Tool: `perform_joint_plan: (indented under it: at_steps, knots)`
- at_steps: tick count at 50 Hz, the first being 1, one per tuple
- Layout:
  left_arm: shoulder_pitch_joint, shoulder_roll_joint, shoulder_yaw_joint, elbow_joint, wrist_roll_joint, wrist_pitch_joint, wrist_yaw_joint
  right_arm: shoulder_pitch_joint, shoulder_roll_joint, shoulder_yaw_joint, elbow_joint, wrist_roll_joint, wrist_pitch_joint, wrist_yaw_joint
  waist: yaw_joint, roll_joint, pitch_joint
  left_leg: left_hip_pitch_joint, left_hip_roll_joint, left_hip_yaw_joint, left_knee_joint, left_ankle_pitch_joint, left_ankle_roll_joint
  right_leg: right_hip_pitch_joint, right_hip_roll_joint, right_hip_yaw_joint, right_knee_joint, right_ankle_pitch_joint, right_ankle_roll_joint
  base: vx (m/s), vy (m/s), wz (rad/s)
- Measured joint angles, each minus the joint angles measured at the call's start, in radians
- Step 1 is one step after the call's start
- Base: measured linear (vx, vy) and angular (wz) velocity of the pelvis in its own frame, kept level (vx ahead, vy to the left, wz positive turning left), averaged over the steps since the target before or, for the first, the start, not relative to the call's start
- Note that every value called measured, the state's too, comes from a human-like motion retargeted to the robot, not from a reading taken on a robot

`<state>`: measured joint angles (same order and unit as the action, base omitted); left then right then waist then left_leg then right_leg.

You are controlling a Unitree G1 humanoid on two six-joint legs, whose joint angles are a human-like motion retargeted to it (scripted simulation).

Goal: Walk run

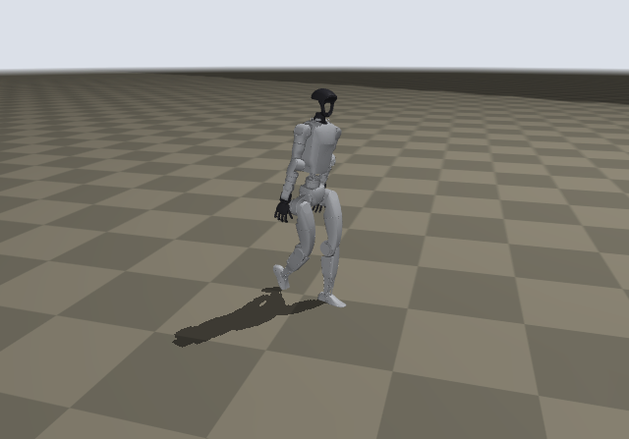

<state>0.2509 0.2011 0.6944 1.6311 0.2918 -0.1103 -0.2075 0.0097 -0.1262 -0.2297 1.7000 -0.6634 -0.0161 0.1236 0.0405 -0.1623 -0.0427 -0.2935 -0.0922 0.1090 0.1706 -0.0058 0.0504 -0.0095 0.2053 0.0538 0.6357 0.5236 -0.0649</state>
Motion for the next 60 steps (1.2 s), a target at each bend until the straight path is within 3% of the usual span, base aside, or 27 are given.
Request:
perform_joint_plan:
  at_steps: [2, 5, 10, 15, 20, 22, 24, 27, 30, 32, 34, 35, 37, 40, 42, 45, 48, 52, 55, 57, 58, 60]
  knots:
    - [-0.063, 0.026, -0.045, 0.025, -0.068, 0.015, -0.029, 0.057, -0.008, 0.023, 0.000, -0.047, 0.011, 0.037, -0.054, 0.002, 0.008, 0.084, -0.020, 0.063, -0.030, -0.035, 0.023, -0.079, -0.086, -0.148, 0.203, 0.000, 0.064, 0.77, -0.15, -0.03]
    - [-0.183, 0.068, -0.132, 0.044, -0.132, 0.058, -0.050, 0.128, -0.011, -0.024, 0.000, -0.208, 0.015, 0.101, -0.058, 0.115, -0.030, 0.114, 0.114, 0.071, -0.069, -0.054, -0.006, -0.181, -0.066, -0.299, 0.175, -0.090, -0.016, 0.53, -0.05, -1.00]
    - [-0.337, 0.055, -0.216, -0.092, -0.068, 0.009, -0.041, 0.198, -0.049, -0.066, 0.000, -0.210, 0.004, 0.047, -0.194, 0.165, -0.016, 0.199, 0.119, 0.088, -0.093, -0.097, -0.023, -0.422, -0.039, -0.245, 0.166, -0.322, 0.011, 0.62, -0.05, -0.04]
    - [-0.430, 0.090, -0.292, -0.256, -0.068, -0.080, -0.090, 0.200, -0.071, -0.161, 0.000, -0.056, 0.045, 0.017, -0.306, 0.161, 0.009, 0.303, 0.064, 0.135, -0.115, -0.156, -0.033, -0.510, -0.155, -0.281, -0.175, -0.374, 0.010, 0.56, -0.05, -0.35]
    - [-0.510, 0.103, -0.311, -0.294, -0.044, -0.128, -0.063, 0.191, -0.044, -0.250, 0.000, 0.146, 0.011, 0.096, -0.354, 0.153, 0.029, 0.415, 0.022, 0.154, -0.121, -0.205, -0.058, -0.523, -0.227, -0.358, -0.536, -0.371, 0.071, 0.60, -0.11, -0.23]
    - [-0.530, 0.095, -0.320, -0.283, -0.055, -0.124, -0.061, 0.187, -0.036, -0.259, 0.000, 0.172, -0.012, 0.147, -0.350, 0.170, 0.024, 0.442, 0.029, 0.170, -0.117, -0.208, -0.077, -0.521, -0.219, -0.413, -0.625, -0.362, 0.030, 0.79, -0.22, -0.32]
    - [-0.531, 0.073, -0.329, -0.267, -0.061, -0.118, -0.071, 0.189, -0.030, -0.265, 0.000, 0.158, -0.017, 0.178, -0.374, 0.199, 0.018, 0.459, 0.049, 0.149, -0.093, -0.191, -0.097, -0.486, -0.225, -0.492, -0.645, -0.361, -0.048, 0.81, -0.25, 0.38]
    - [-0.499, 0.021, -0.346, -0.237, -0.059, -0.125, -0.098, 0.191, -0.029, -0.278, 0.000, 0.080, 0.000, 0.183, -0.432, 0.238, 0.000, 0.467, 0.081, 0.077, -0.029, -0.098, -0.151, -0.431, -0.263, -0.642, -0.607, -0.324, -0.102, 0.84, -0.32, 0.95]
    - [-0.410, -0.029, -0.363, -0.187, -0.028, -0.173, -0.144, 0.194, -0.040, -0.265, 0.000, 0.016, 0.013, 0.160, -0.412, 0.267, -0.039, 0.462, 0.092, 0.038, 0.084, 0.170, -0.247, -0.395, -0.240, -0.595, -0.575, -0.396, -0.153, 1.04, -0.51, -0.26]
    - [-0.326, -0.048, -0.387, -0.147, 0.013, -0.206, -0.160, 0.175, -0.049, -0.258, 0.000, 0.002, 0.038, 0.155, -0.384, 0.232, -0.057, 0.413, 0.056, 0.025, 0.254, 0.371, -0.297, -0.356, -0.256, -0.530, -0.557, -0.444, -0.147, 0.87, -0.37, -1.25]
    - [-0.246, -0.052, -0.386, -0.105, 0.062, -0.218, -0.123, 0.117, -0.056, -0.252, 0.000, -0.013, 0.042, 0.155, -0.329, 0.169, -0.064, 0.333, 0.006, 0.071, 0.458, 0.483, -0.298, -0.319, -0.254, -0.416, -0.551, -0.476, -0.148, 0.72, -0.30, -2.19]
    - [-0.209, -0.050, -0.375, -0.079, 0.090, -0.217, -0.092, 0.082, -0.060, -0.243, 0.000, -0.018, 0.034, 0.156, -0.313, 0.143, -0.065, 0.286, -0.016, 0.078, 0.559, 0.529, -0.296, -0.300, -0.249, -0.365, -0.554, -0.486, -0.149, 0.73, -0.28, -1.90]
    - [-0.139, -0.051, -0.343, -0.027, 0.156, -0.185, -0.034, 0.007, -0.065, -0.212, -0.031, -0.005, 0.018, 0.156, -0.327, 0.131, -0.069, 0.194, -0.004, 0.049, 0.700, 0.402, -0.280, -0.263, -0.249, -0.342, -0.570, -0.494, -0.133, 0.77, -0.27, -1.40]
    - [-0.036, -0.064, -0.277, 0.029, 0.237, -0.112, 0.013, -0.090, -0.054, -0.158, -0.144, 0.015, 0.000, 0.120, -0.300, 0.108, -0.058, 0.071, 0.014, 0.050, 0.786, 0.218, -0.201, -0.210, -0.223, -0.259, -0.589, -0.505, -0.126, 0.67, -0.19, -1.84]
    - [0.022, -0.071, -0.241, 0.057, 0.254, -0.061, 0.003, -0.136, -0.041, -0.109, -0.228, 0.027, -0.030, 0.082, -0.266, 0.089, -0.043, 0.005, 0.001, 0.034, 0.729, 0.141, -0.123, -0.173, -0.210, -0.232, -0.598, -0.510, -0.121, 0.71, -0.17, -2.18]
    - [0.085, -0.082, -0.203, 0.069, 0.256, 0.022, -0.061, -0.200, -0.033, -0.032, -0.331, 0.057, -0.082, 0.040, -0.199, 0.075, -0.015, -0.070, 0.074, 0.114, 0.563, 0.072, -0.016, -0.128, -0.173, -0.162, -0.598, -0.528, -0.115, 0.59, -0.10, -2.05]
    - [0.112, -0.094, -0.194, 0.069, 0.253, 0.056, -0.096, -0.242, -0.034, -0.002, -0.390, 0.072, -0.119, 0.016, -0.142, 0.086, 0.012, -0.113, 0.057, 0.082, 0.298, 0.081, 0.018, -0.074, -0.135, -0.120, -0.597, -0.559, -0.100, 0.70, -0.03, -1.42]
    - [0.097, -0.111, -0.188, 0.068, 0.243, 0.047, -0.064, -0.252, -0.041, 0.009, -0.407, 0.094, -0.139, 0.013, -0.114, 0.111, 0.027, -0.137, -0.005, 0.054, -0.064, 0.026, 0.009, 0.016, -0.102, -0.137, -0.603, -0.613, -0.080, 0.79, 0.03, -0.50]
    - [0.058, -0.115, -0.201, 0.050, 0.233, 0.022, -0.067, -0.227, -0.043, -0.003, -0.367, 0.112, -0.131, 0.019, -0.136, 0.109, 0.019, -0.126, -0.048, 0.195, -0.220, -0.044, -0.072, 0.072, -0.097, -0.190, -0.598, -0.652, -0.088, 0.97, 0.04, 0.58]
    - [0.016, -0.110, -0.221, 0.028, 0.219, -0.002, -0.084, -0.202, -0.047, -0.020, -0.309, 0.116, -0.116, 0.026, -0.120, 0.116, 0.018, -0.107, -0.042, 0.264, -0.177, -0.049, -0.018, 0.101, -0.075, -0.210, -0.577, -0.655, -0.090, 0.85, 0.00, 0.33]
    - [-0.008, -0.107, -0.231, 0.019, 0.209, -0.016, -0.085, -0.185, -0.049, -0.026, -0.272, 0.114, -0.107, 0.032, -0.102, 0.114, 0.013, -0.097, -0.023, 0.325, -0.134, -0.036, 0.037, 0.113, -0.072, -0.213, -0.564, -0.642, -0.083, 0.91, -0.04, -0.32]
    - [-0.044, -0.098, -0.228, 0.005, 0.188, -0.044, -0.065, -0.147, -0.054, -0.032, -0.176, 0.097, -0.085, 0.052, -0.046, 0.085, -0.007, -0.093, -0.017, 0.353, -0.092, -0.031, 0.105, 0.136, -0.095, -0.211, -0.531, -0.577, -0.054, 1.08, -0.05, -0.79]
